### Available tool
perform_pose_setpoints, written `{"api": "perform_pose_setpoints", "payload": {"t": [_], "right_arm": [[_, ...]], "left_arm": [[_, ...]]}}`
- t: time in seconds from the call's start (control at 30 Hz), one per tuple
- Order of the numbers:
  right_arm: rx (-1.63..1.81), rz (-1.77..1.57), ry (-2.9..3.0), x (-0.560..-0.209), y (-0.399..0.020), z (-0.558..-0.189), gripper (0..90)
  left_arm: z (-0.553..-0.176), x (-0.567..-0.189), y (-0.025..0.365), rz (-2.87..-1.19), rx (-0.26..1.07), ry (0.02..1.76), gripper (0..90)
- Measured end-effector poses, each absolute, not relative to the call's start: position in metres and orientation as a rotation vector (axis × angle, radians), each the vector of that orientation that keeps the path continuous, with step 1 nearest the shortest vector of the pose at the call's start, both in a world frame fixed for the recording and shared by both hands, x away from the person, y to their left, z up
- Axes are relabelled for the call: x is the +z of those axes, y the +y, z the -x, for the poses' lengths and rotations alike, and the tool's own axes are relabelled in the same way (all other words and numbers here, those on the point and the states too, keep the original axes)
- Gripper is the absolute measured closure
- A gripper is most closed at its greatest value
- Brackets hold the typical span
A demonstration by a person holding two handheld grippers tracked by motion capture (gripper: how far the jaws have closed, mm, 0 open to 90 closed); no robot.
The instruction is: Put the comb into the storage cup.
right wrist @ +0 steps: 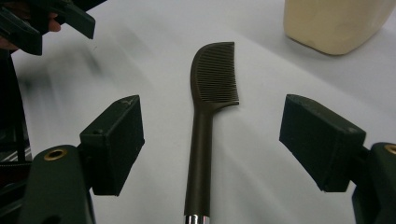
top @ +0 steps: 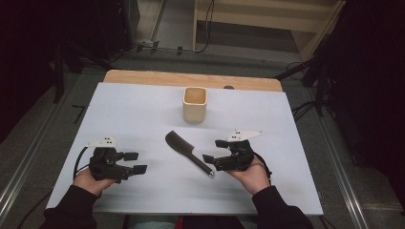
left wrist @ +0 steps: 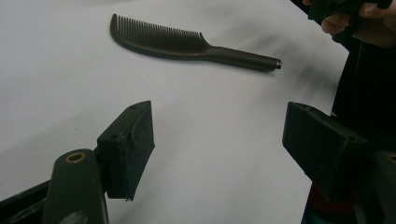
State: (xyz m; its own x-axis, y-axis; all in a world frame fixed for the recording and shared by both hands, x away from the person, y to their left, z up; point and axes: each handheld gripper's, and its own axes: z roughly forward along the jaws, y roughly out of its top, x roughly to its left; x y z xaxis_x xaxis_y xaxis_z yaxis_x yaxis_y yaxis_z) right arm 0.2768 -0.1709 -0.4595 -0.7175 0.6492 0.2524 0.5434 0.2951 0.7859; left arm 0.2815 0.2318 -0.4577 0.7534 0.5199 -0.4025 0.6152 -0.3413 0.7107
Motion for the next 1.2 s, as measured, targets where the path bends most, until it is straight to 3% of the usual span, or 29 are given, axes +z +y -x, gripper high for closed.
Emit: {"api": "perform_pose_setpoints", "payload": {"t": [1.2], "right_arm": [[1.262,-1.157,2.494,-0.494,-0.160,-0.269,21.9]], "left_arm": [[-0.283,-0.458,0.232,-2.014,-0.131,0.857,25.6]]}}
